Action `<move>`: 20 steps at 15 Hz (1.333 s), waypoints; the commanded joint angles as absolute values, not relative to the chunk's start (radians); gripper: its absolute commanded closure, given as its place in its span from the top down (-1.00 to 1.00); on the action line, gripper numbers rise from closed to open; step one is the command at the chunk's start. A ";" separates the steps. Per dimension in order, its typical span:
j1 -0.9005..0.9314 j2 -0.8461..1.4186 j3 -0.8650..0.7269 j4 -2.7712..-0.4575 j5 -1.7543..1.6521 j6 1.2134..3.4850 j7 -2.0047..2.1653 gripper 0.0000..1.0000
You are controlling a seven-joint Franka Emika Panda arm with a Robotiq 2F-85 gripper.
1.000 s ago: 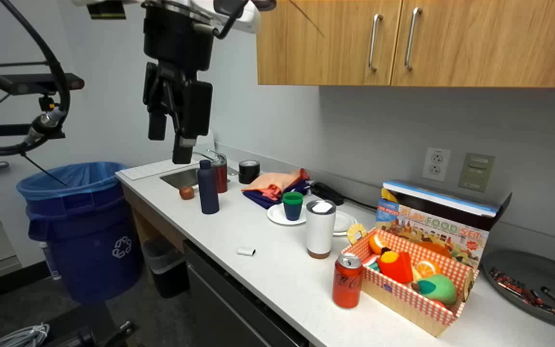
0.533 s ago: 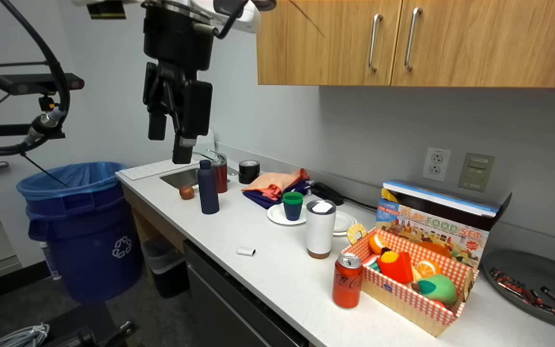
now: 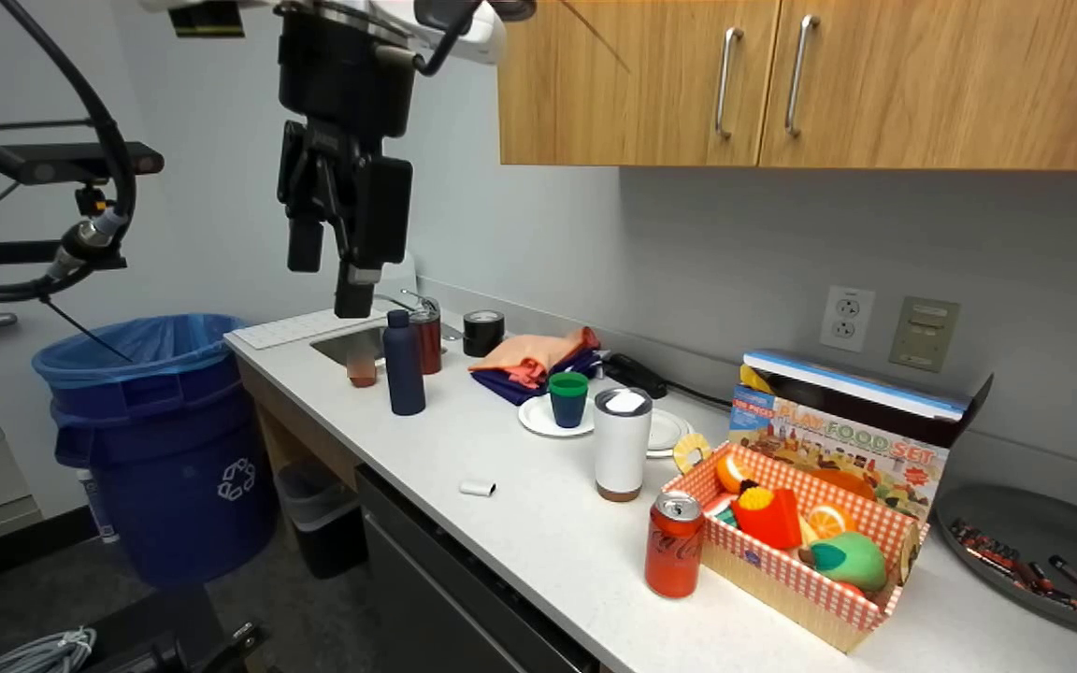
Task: Open the right door of the cabinet
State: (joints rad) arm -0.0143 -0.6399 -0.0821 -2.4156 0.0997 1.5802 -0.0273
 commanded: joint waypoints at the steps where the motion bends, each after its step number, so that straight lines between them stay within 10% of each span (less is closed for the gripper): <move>1: -0.026 -0.639 -0.073 -2.414 0.104 1.578 -0.033 1.00; 20: -0.027 -0.642 -0.071 -2.418 0.096 1.599 -0.037 1.00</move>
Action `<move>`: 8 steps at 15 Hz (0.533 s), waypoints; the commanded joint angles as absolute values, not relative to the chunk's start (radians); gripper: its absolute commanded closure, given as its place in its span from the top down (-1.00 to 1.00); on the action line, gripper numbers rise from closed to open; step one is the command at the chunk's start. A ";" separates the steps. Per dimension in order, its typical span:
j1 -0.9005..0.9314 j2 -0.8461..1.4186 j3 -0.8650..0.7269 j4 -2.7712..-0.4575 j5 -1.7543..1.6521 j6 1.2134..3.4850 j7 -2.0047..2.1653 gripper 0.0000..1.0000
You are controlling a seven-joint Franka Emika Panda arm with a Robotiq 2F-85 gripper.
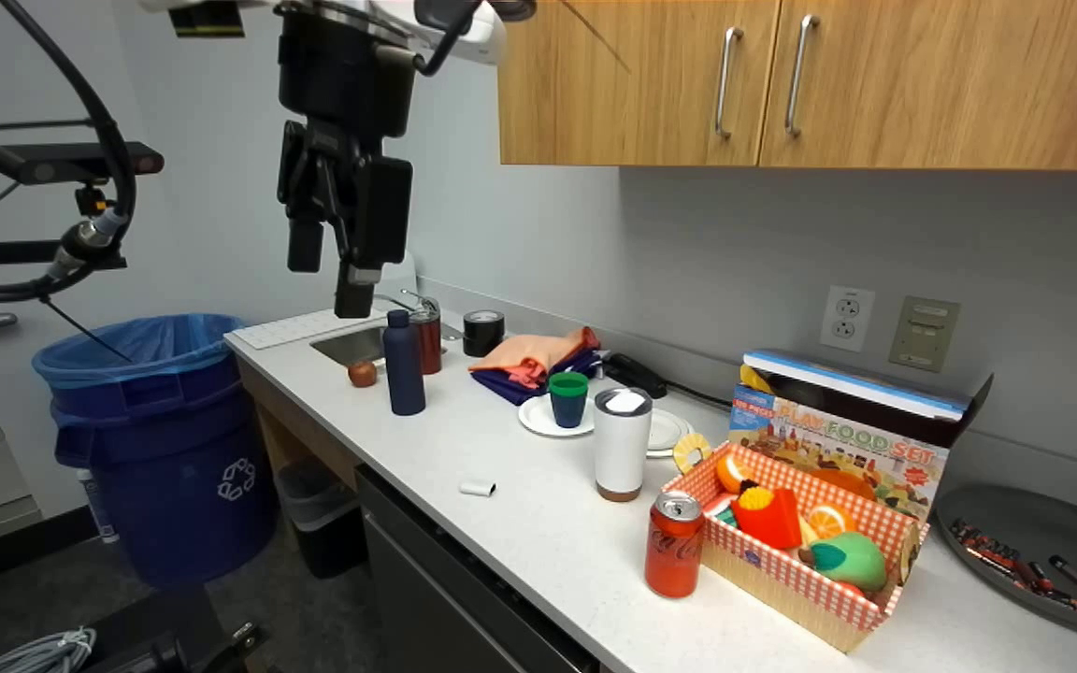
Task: Open the right door of the cabinet
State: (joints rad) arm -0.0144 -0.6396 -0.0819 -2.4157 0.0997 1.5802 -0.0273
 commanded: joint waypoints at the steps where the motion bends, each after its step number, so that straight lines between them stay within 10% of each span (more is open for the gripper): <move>1: -0.031 -0.647 -0.064 -2.424 0.074 1.630 -0.041 1.00; 8: -0.031 -0.333 0.140 -1.957 0.014 1.724 0.248 1.00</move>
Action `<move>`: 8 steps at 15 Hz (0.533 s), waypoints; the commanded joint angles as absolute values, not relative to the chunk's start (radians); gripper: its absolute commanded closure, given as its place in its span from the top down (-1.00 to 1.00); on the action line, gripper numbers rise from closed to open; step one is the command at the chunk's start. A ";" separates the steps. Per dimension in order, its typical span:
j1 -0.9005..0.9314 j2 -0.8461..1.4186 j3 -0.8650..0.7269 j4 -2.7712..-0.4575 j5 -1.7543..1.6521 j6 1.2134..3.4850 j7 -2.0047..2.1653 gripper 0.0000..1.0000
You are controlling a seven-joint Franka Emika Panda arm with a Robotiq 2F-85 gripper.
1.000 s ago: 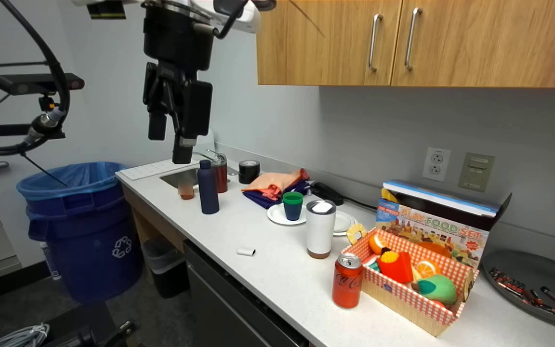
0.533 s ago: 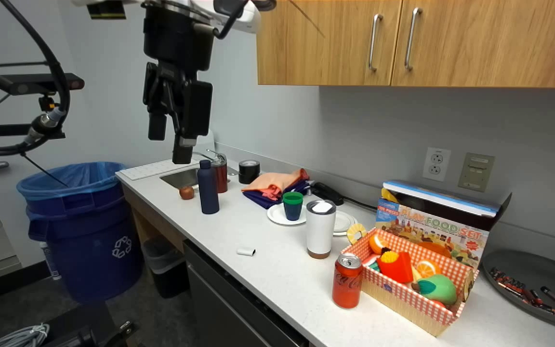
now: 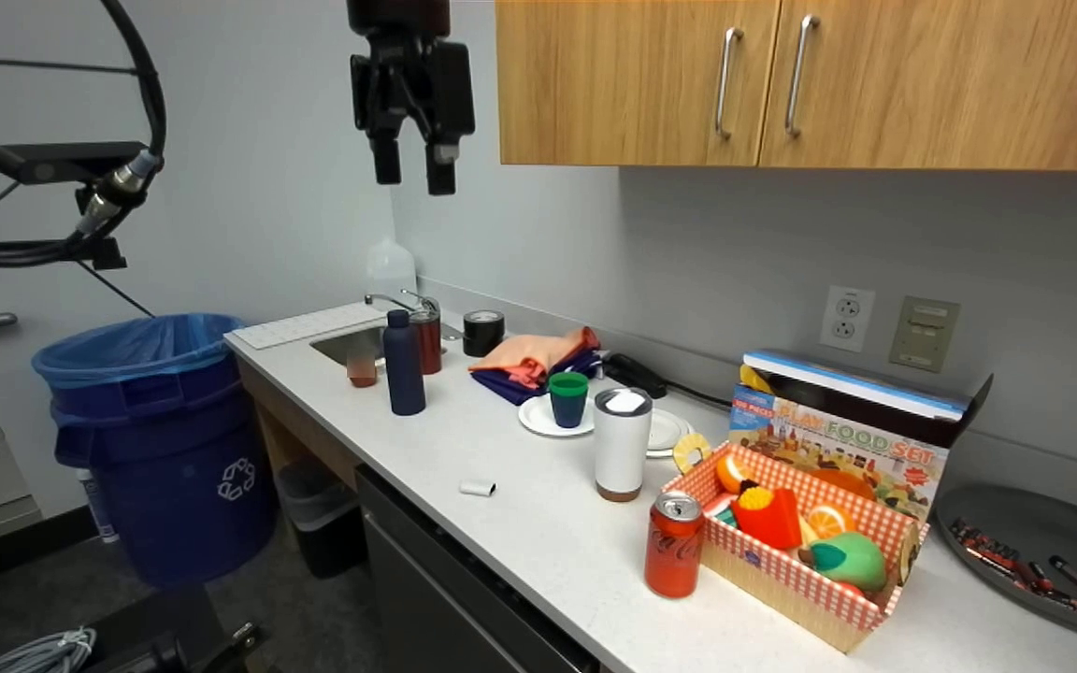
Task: Open the right door of the cabinet
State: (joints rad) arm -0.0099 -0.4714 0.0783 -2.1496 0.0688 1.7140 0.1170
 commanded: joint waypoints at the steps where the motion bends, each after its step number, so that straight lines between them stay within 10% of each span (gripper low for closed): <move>1: 0.001 -0.434 0.090 -2.093 0.047 1.725 0.167 1.00; 8: -0.021 -0.352 0.106 -1.973 -0.005 1.735 0.261 1.00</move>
State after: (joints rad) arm -0.0175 -0.3401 0.1261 -1.9858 0.0276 1.7328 0.2342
